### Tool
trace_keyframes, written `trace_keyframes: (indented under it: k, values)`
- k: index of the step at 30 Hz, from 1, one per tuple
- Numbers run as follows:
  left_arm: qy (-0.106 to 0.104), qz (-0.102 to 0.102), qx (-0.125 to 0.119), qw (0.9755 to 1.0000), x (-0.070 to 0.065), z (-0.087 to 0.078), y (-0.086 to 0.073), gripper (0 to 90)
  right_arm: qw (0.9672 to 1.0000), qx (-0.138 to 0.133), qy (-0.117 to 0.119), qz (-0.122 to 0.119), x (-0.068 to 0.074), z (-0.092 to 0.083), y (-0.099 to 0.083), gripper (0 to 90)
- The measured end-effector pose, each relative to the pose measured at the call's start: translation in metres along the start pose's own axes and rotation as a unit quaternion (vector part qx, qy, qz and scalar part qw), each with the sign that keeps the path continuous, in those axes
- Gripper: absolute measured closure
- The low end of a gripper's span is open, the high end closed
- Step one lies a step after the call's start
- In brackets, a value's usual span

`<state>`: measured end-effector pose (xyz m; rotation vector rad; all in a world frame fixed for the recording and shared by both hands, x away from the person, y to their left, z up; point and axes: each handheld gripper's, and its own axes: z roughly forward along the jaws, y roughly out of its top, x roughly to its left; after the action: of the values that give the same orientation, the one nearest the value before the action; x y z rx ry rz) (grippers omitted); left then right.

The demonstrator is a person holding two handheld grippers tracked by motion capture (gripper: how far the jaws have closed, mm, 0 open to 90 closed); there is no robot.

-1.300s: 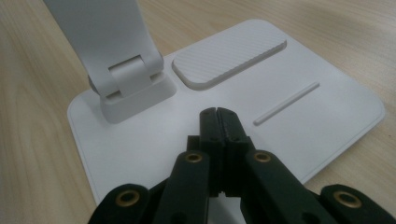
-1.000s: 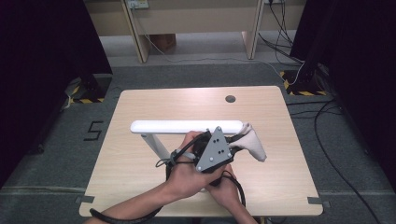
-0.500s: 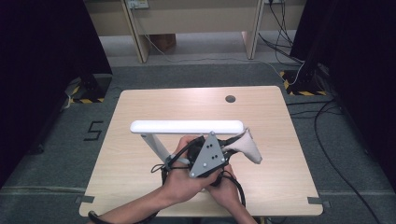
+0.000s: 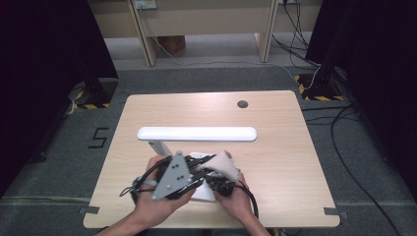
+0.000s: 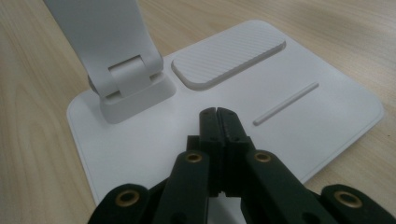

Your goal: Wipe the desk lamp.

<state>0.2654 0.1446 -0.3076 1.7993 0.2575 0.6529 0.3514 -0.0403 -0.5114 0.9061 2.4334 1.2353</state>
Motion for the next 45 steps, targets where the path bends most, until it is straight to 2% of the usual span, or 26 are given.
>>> trace_keyframes:
  k: [3,4,5,8,11,17,21,22,23,25,27,29,35,39,41,45]
  values:
    - [0.014,-0.018,-0.007,0.9997,0.005,-0.026,-0.015,81.4,1.0,0.0,0.0,-0.002,0.0,0.0,0.0,89.9]
    - [0.014,-0.018,-0.007,0.9997,0.005,-0.026,-0.015,81.4,1.0,0.0,0.0,-0.002,0.0,0.0,0.0,89.9]
    - [0.032,-0.03,-0.01,0.999,0.01,-0.043,-0.024,81.4,1.0,0.0,0.0,0.0,0.0,0.0,0.0,89.8]
    - [0.059,-0.045,-0.017,0.9971,0.016,-0.067,-0.037,81.3,1.0,0.0,-0.001,-0.002,0.0,0.0,0.0,89.9]
    - [0.082,-0.05,-0.021,0.9951,0.021,-0.089,-0.049,81.2,1.0,-0.001,-0.002,-0.002,0.0,0.0,0.0,89.8]
    - [0.115,-0.064,-0.001,0.9913,0.043,-0.115,-0.081,80.9,1.0,0.0,-0.002,-0.003,0.0,0.0,0.001,89.8]
    - [0.131,-0.077,0.005,0.9884,0.061,-0.117,-0.096,80.8,1.0,0.0,-0.002,-0.001,0.0,0.0,0.0,89.8]
    - [0.131,-0.077,0.005,0.9884,0.061,-0.117,-0.096,80.9,1.0,0.0,-0.002,-0.001,0.0,0.0,0.0,89.8]
    - [0.137,-0.078,0.006,0.9875,0.07,-0.114,-0.099,80.9,1.0,0.001,-0.002,-0.001,0.0,0.0,0.001,89.8]
    - [0.139,-0.081,0.006,0.987,0.079,-0.11,-0.101,80.8,1.0,0.002,-0.002,-0.001,0.0,0.0,0.001,89.8]
    - [0.136,-0.08,0.008,0.9874,0.085,-0.105,-0.103,80.8,1.0,0.002,-0.002,-0.001,0.0,0.0,0.001,89.8]
    - [0.127,-0.077,-0.003,0.989,0.088,-0.1,-0.102,80.8,1.0,0.001,-0.001,-0.001,0.0,0.0,0.001,89.8]
    - [0.104,-0.063,-0.034,0.9921,0.087,-0.091,-0.097,80.7,1.0,0.002,-0.001,-0.002,0.0,0.0,0.001,89.8]
    - [0.104,-0.064,-0.031,0.9919,0.089,-0.088,-0.098,80.3,1.0,0.003,-0.001,-0.002,0.0,0.0,0.001,89.8]
    - [0.098,-0.074,-0.033,0.9919,0.094,-0.085,-0.1,80.2,1.0,0.003,0.0,-0.004,0.0,0.0,0.001,89.8]
    - [0.092,-0.069,-0.026,0.993,0.095,-0.08,-0.102,80.2,1.0,0.004,-0.001,-0.004,0.0,0.0,0.001,89.8]
